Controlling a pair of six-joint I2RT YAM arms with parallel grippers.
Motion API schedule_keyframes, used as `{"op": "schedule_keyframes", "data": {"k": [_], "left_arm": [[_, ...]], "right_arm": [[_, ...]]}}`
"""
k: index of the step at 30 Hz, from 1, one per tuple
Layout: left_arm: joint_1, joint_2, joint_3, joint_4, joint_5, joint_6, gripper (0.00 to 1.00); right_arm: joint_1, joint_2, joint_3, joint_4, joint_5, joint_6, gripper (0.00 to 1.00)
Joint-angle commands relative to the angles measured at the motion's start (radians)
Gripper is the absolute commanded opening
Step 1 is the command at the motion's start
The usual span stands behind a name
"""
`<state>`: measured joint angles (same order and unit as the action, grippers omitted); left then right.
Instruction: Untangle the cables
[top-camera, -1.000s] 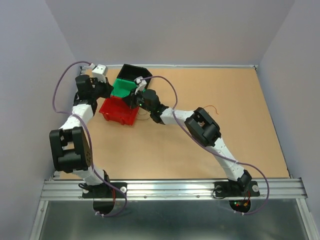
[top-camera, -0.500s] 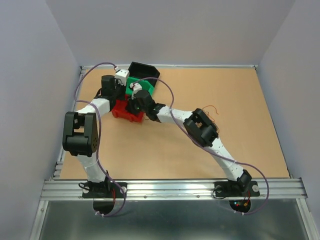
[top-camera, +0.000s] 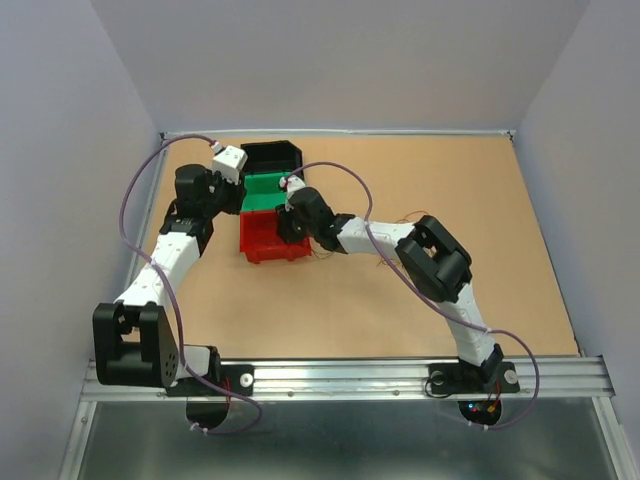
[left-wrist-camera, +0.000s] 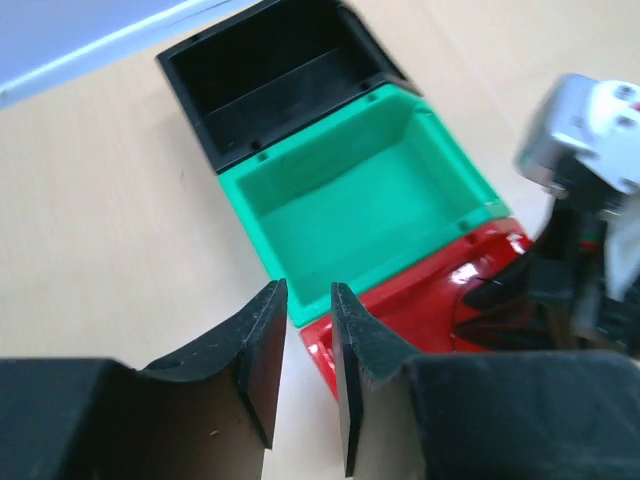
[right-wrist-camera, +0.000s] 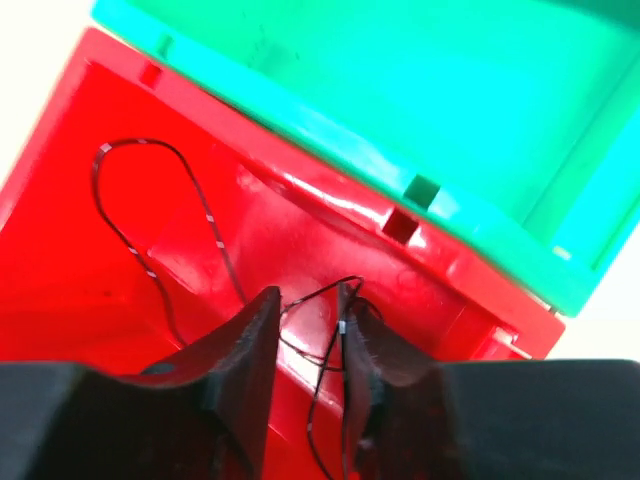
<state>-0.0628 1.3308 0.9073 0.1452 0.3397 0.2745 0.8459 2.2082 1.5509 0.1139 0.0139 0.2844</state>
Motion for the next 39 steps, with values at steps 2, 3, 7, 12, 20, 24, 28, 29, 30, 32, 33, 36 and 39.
{"op": "schedule_keyframes", "data": {"k": [2,3,7,12,20,24,28,29,30,32,33,36,39], "left_arm": [[-0.037,-0.048,-0.074,0.016,0.067,0.022,0.34],[-0.037,-0.050,-0.085,0.025,0.064,0.020,0.35],[-0.037,-0.061,-0.133,0.074,0.064,0.017,0.37],[-0.037,-0.084,-0.173,0.109,0.096,0.026,0.42],[-0.054,-0.160,-0.202,0.125,0.196,0.054,0.52],[-0.156,-0.177,-0.185,0.108,0.184,0.095,0.57],[-0.303,-0.122,-0.133,0.065,0.086,0.176,0.64],[-0.336,-0.102,-0.116,0.050,0.069,0.205,0.69],[-0.359,-0.081,-0.073,0.010,0.050,0.233,0.90],[-0.434,-0.015,-0.015,-0.042,0.036,0.317,0.99],[-0.456,0.010,0.004,-0.061,0.029,0.343,0.99],[-0.518,0.115,0.076,-0.096,-0.007,0.405,0.99],[-0.551,0.231,0.140,-0.143,-0.017,0.452,0.99]], "right_arm": [[0.007,-0.077,0.028,0.082,-0.008,-0.024,0.43],[0.005,-0.087,0.032,0.082,-0.035,-0.022,0.47],[0.010,-0.165,-0.003,0.086,-0.040,-0.031,0.61],[0.021,-0.307,-0.132,0.121,-0.029,-0.036,0.79],[0.019,-0.525,-0.382,0.132,0.047,0.002,0.88],[0.013,-0.600,-0.460,0.098,0.238,0.044,0.91],[-0.060,-0.718,-0.563,0.084,0.316,0.116,1.00],[-0.073,-0.751,-0.586,0.086,0.322,0.127,1.00],[-0.085,-0.806,-0.618,0.089,0.337,0.143,1.00],[-0.114,-0.866,-0.647,0.089,0.386,0.162,1.00],[-0.120,-0.895,-0.661,0.089,0.403,0.171,1.00],[-0.131,-1.036,-0.730,0.090,0.500,0.226,1.00],[-0.131,-1.201,-0.820,0.095,0.645,0.263,1.00]]}}
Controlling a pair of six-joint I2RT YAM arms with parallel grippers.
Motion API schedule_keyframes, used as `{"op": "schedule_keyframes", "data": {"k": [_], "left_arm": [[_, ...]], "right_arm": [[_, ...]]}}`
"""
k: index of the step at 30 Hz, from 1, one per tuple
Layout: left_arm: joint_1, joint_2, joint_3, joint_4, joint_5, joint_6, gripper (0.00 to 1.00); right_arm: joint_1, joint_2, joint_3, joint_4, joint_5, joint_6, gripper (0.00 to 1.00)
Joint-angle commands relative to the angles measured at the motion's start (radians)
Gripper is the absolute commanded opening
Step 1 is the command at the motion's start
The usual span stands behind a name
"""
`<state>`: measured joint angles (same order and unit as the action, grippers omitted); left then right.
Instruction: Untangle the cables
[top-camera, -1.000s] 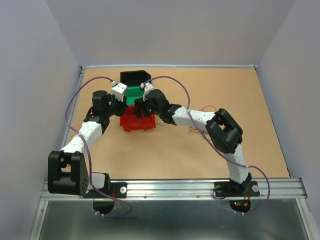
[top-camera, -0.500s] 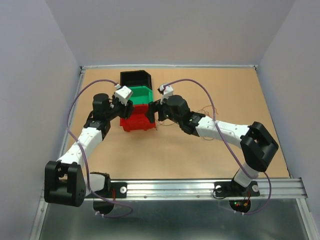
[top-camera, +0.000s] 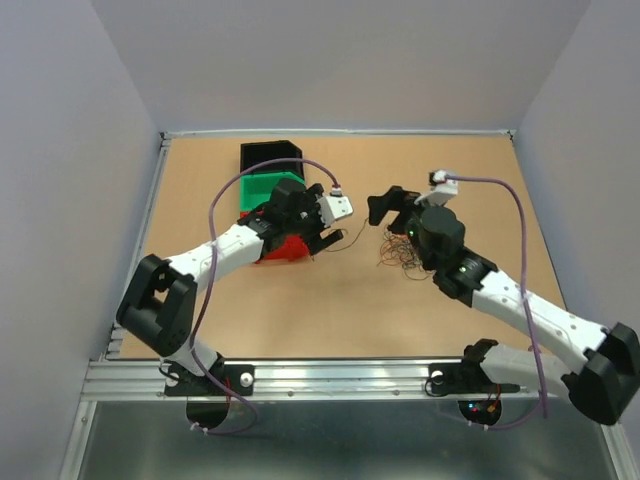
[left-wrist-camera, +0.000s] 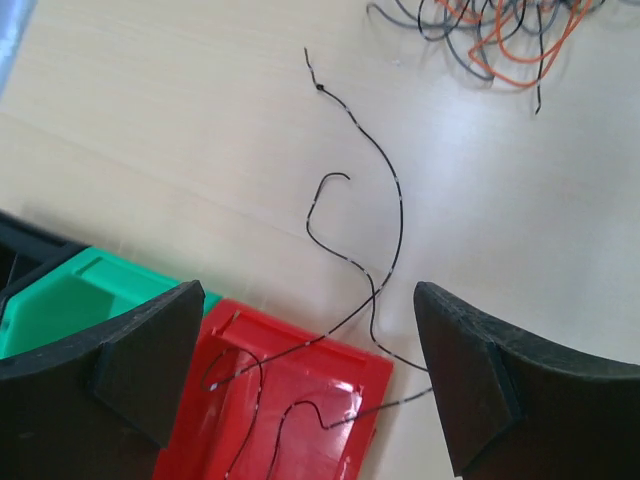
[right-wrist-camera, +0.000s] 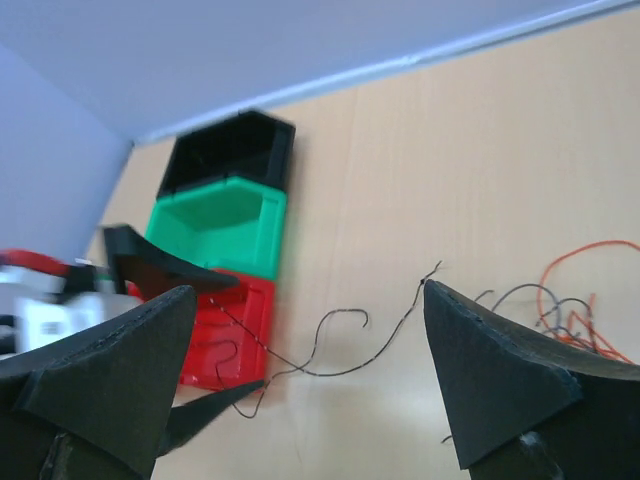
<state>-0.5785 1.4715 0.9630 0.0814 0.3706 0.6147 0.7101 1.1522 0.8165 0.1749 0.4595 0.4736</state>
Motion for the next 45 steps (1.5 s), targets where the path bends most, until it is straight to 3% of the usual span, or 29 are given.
{"op": "schedule_keyframes", "data": {"k": [1,5,14,16,18,19,20,24,27,34,42,45], "left_arm": [[-0.043,0.119,0.098,-0.106,-0.070,0.117,0.99],[-0.080,0.251,0.143,-0.111,-0.196,0.099,0.99],[-0.087,0.410,0.192,-0.105,-0.308,0.060,0.99],[-0.087,0.452,0.210,-0.108,-0.335,0.056,0.83],[-0.087,0.501,0.229,-0.114,-0.358,0.045,0.58],[-0.087,0.512,0.230,-0.115,-0.363,0.048,0.24],[-0.087,0.512,0.227,-0.109,-0.377,0.031,0.00],[-0.086,0.397,0.166,-0.046,-0.375,0.008,0.00],[-0.054,0.261,0.151,-0.035,-0.250,-0.061,0.00],[0.135,0.034,0.125,0.015,0.040,-0.274,0.00],[0.173,-0.033,0.042,-0.058,-0.122,-0.208,0.00],[0.195,-0.045,0.040,-0.170,-0.015,-0.116,0.00]], "right_arm": [[0.003,-0.188,-0.108,0.038,0.221,0.077,1.00],[0.003,-0.388,-0.180,0.034,0.248,0.005,1.00],[0.002,-0.624,-0.301,-0.051,0.216,0.013,1.00],[0.002,-0.635,-0.315,-0.052,0.197,0.011,1.00],[0.002,-0.634,-0.321,-0.054,0.166,0.014,1.00],[0.002,-0.631,-0.323,-0.054,0.157,0.016,1.00],[0.002,-0.623,-0.327,-0.054,0.151,0.019,0.99],[0.002,-0.589,-0.330,-0.054,0.156,0.028,0.99],[0.003,-0.556,-0.330,-0.054,0.146,0.031,0.99],[0.002,-0.534,-0.361,-0.028,0.136,0.046,0.99],[0.002,-0.523,-0.373,-0.011,0.117,0.046,0.98],[0.002,-0.519,-0.375,-0.008,0.108,0.048,0.98]]}}
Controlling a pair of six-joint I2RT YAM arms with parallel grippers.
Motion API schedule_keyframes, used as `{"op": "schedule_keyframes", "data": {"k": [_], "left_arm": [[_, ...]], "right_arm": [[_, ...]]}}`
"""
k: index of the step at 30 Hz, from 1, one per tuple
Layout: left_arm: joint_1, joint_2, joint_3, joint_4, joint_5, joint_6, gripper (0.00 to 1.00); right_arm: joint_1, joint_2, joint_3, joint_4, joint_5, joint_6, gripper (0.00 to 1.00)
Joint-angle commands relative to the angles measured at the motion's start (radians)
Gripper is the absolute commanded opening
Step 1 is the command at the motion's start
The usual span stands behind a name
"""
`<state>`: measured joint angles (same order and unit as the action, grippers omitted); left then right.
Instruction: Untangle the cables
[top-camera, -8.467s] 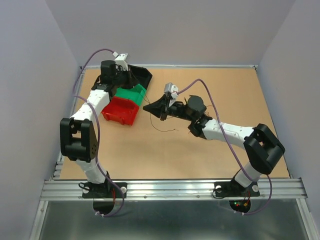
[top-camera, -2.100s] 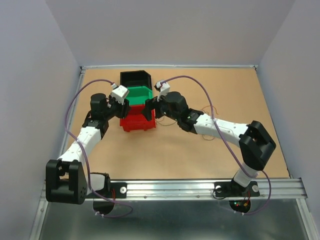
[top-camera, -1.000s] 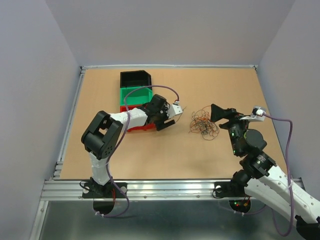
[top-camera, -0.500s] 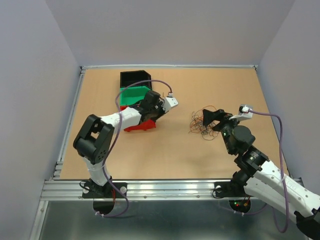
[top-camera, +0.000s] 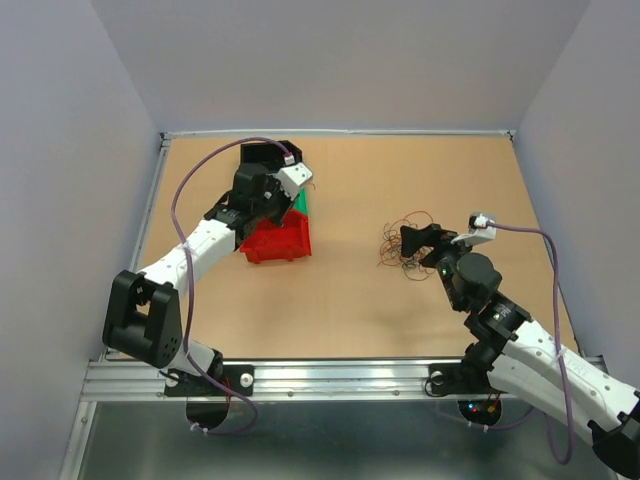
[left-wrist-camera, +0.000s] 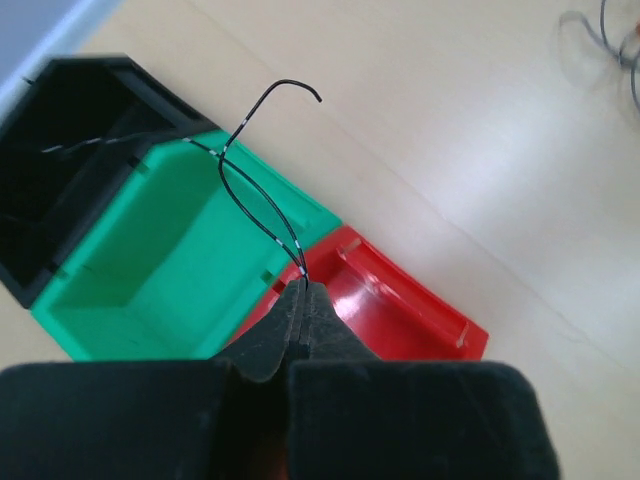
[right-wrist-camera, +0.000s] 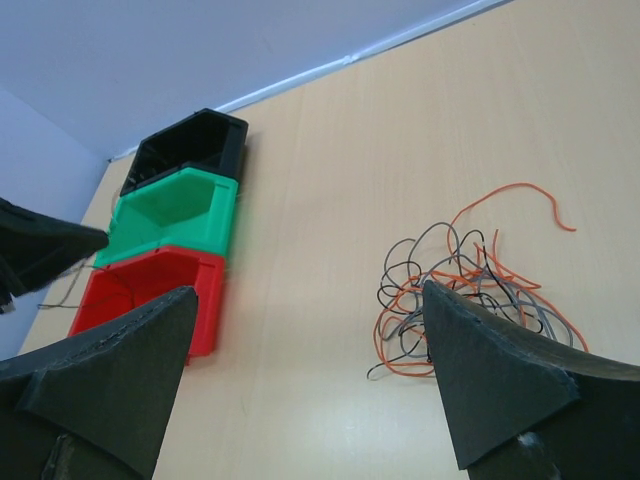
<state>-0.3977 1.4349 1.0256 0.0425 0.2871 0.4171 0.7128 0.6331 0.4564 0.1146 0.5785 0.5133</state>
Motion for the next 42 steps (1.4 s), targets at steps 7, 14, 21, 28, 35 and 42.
{"op": "schedule_keyframes", "data": {"k": [7,14,21,28,35,42], "left_arm": [[0.138,-0.128,-0.081,-0.248,0.247,0.412,0.00],[0.189,0.025,0.036,-0.551,0.257,0.647,0.00],[0.203,0.020,0.071,-0.681,0.268,0.766,0.00],[0.201,-0.140,0.059,-0.731,0.294,0.839,0.00],[0.200,-0.110,0.102,-0.741,0.233,0.825,0.00],[0.198,-0.038,0.160,-0.851,0.244,0.896,0.00]], "right_arm": [[-0.001,0.027,-0.012,0.054,-0.031,-0.001,0.98],[0.000,0.037,-0.007,0.057,-0.043,-0.007,0.98],[-0.001,0.019,-0.016,0.059,-0.055,-0.009,0.98],[-0.001,0.039,-0.012,0.063,-0.065,-0.007,0.98],[-0.001,0.060,-0.012,0.076,-0.080,-0.009,0.97],[0.001,0.068,-0.012,0.086,-0.086,-0.010,0.97]]}}
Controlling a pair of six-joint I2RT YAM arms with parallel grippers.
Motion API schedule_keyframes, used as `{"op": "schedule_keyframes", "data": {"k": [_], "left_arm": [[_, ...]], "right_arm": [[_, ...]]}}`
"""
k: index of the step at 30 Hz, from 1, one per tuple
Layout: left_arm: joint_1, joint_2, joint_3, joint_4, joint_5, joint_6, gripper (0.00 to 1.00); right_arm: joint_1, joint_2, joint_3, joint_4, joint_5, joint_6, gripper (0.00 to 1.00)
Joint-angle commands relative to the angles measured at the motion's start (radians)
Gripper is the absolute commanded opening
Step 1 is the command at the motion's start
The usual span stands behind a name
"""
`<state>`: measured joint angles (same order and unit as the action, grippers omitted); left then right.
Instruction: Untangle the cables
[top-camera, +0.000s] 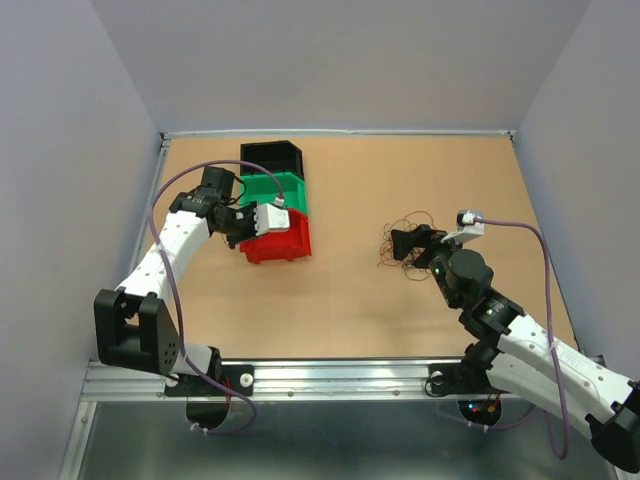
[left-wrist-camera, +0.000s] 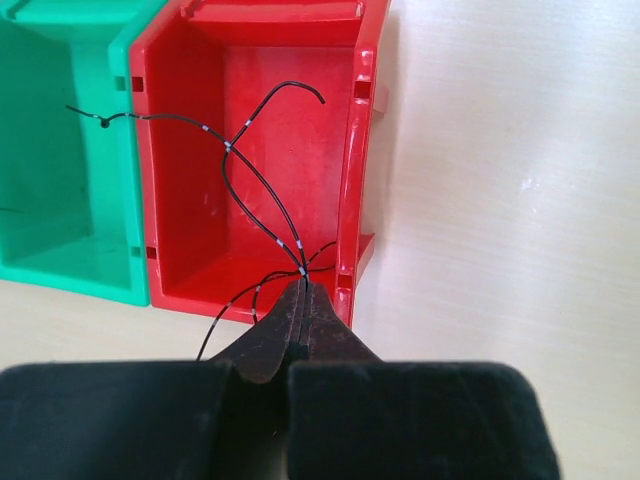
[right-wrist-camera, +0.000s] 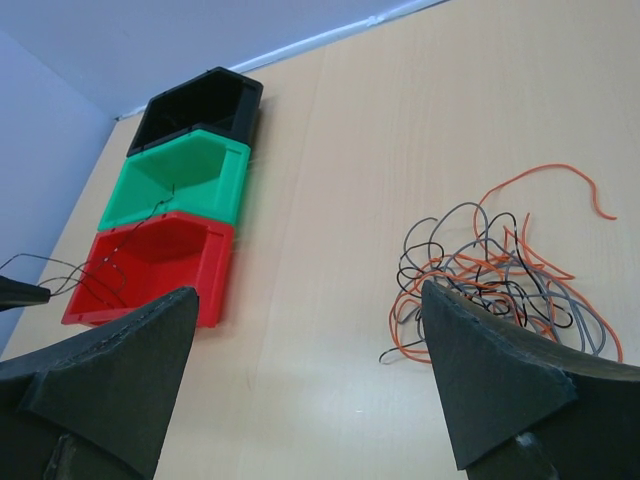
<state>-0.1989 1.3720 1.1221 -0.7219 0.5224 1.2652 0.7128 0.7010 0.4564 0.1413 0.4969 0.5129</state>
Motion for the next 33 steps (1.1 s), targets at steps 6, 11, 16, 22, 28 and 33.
{"op": "schedule_keyframes", "data": {"k": [6,11,16,22,28,33], "left_arm": [[-0.010,0.041,0.015,0.126,-0.100,-0.069,0.00],[-0.063,0.215,0.110,0.199,-0.185,-0.167,0.00],[-0.155,0.442,0.032,0.370,-0.304,-0.262,0.00],[-0.137,0.498,0.028,0.503,-0.299,-0.334,0.06],[-0.125,0.279,0.053,0.458,-0.227,-0.374,0.32],[-0.125,0.188,0.081,0.386,-0.243,-0.385,0.48]], "right_arm": [[-0.003,0.011,-0.009,0.066,-0.018,-0.013,0.97],[-0.001,0.037,-0.004,0.083,-0.032,-0.013,0.96],[-0.001,0.046,-0.007,0.092,-0.040,-0.013,0.96],[-0.001,0.048,-0.004,0.095,-0.049,-0.024,0.96],[-0.001,0.069,0.001,0.095,-0.057,-0.024,0.96],[-0.001,0.101,0.008,0.093,-0.050,-0.020,0.96]]}}
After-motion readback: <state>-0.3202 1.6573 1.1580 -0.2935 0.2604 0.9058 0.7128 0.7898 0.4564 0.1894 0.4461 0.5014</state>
